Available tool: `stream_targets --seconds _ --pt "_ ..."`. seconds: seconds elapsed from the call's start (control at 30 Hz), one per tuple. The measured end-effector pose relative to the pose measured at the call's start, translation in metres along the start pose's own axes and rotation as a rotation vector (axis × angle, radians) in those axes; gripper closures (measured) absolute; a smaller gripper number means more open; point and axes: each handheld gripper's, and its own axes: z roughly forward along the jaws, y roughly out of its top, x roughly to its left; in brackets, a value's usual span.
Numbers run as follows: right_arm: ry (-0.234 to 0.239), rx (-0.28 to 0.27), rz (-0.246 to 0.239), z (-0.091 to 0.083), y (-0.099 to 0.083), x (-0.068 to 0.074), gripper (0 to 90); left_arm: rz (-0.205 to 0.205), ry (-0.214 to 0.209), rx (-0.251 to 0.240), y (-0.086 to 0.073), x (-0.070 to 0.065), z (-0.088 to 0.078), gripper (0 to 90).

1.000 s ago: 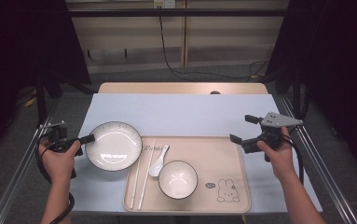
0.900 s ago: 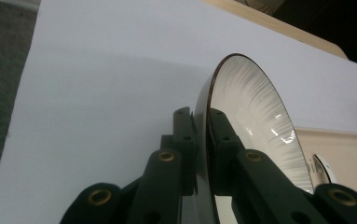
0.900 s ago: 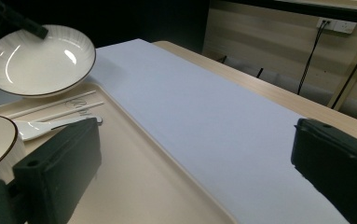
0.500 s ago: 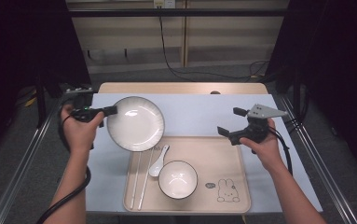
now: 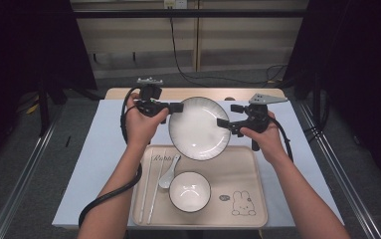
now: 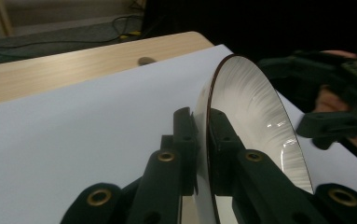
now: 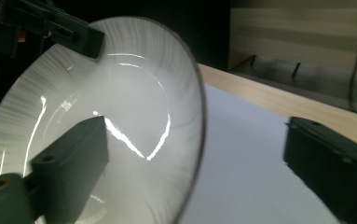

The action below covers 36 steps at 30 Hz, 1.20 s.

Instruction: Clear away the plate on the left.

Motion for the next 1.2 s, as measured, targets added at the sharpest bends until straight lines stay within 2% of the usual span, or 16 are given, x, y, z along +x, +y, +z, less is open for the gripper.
stream_targets --seconds 0.03,0.1,0.17,0.2,0.23,0.3,0.37,0.43,0.47,0.5,0.6,0.77,0.83,0.93,1.03,1.2 --pt "0.006 0.022 0.005 0.002 -0.001 -0.001 14.3 0.007 -0.017 0.000 0.001 -0.004 0.002 84.1" --pt "0.093 0.027 0.039 0.005 -0.004 -0.003 27.5 0.010 -0.042 -0.007 0.004 -0.010 0.005 83.9" --pt "0.166 -0.001 0.080 0.004 -0.005 -0.003 49.9 0.032 -0.050 0.004 0.005 -0.015 0.008 83.7" --pt "0.190 0.004 0.095 0.005 -0.006 -0.002 49.7 0.037 -0.050 0.019 0.005 -0.016 0.008 83.6" --pt "0.202 0.014 0.113 0.005 -0.006 -0.002 52.3 0.045 -0.056 0.016 0.004 -0.016 0.008 83.6" --pt "0.215 0.006 0.215 0.001 -0.007 -0.004 61.6 0.057 -0.073 0.019 0.003 -0.017 0.007 83.0" --pt "0.216 0.012 0.248 -0.002 -0.006 -0.004 65.8 0.071 -0.063 0.037 0.002 -0.016 0.007 83.1" --pt "0.242 -0.040 0.254 -0.008 -0.001 -0.004 80.9 0.080 -0.090 0.035 -0.001 -0.012 0.007 80.0" --pt "0.226 -0.056 0.250 -0.012 0.003 -0.002 81.0 0.093 -0.088 0.041 -0.003 -0.011 0.008 80.0" --pt "0.205 -0.029 0.213 -0.014 0.008 0.001 81.3 0.104 -0.087 0.055 -0.004 -0.012 0.009 80.5" --pt "0.140 0.011 0.158 -0.020 0.019 0.010 81.4 0.121 -0.091 0.022 -0.007 -0.011 0.011 80.2" --pt "0.097 0.028 0.152 -0.025 0.026 0.016 81.5 0.166 -0.069 0.025 -0.008 -0.015 0.012 80.4" --pt "0.076 0.042 0.152 -0.025 0.026 0.018 81.5 0.154 -0.081 0.010 -0.009 -0.013 0.012 78.4" --pt "0.022 0.059 0.157 -0.027 0.026 0.018 81.5 0.184 -0.048 -0.004 -0.013 -0.010 0.009 63.9" --pt "-0.006 0.065 0.177 -0.031 0.024 0.014 81.5 0.178 -0.024 -0.022 -0.019 -0.004 0.005 51.6" --pt "-0.052 0.083 0.159 -0.038 0.023 0.012 81.4 0.167 0.008 -0.043 -0.030 0.008 -0.005 35.4"
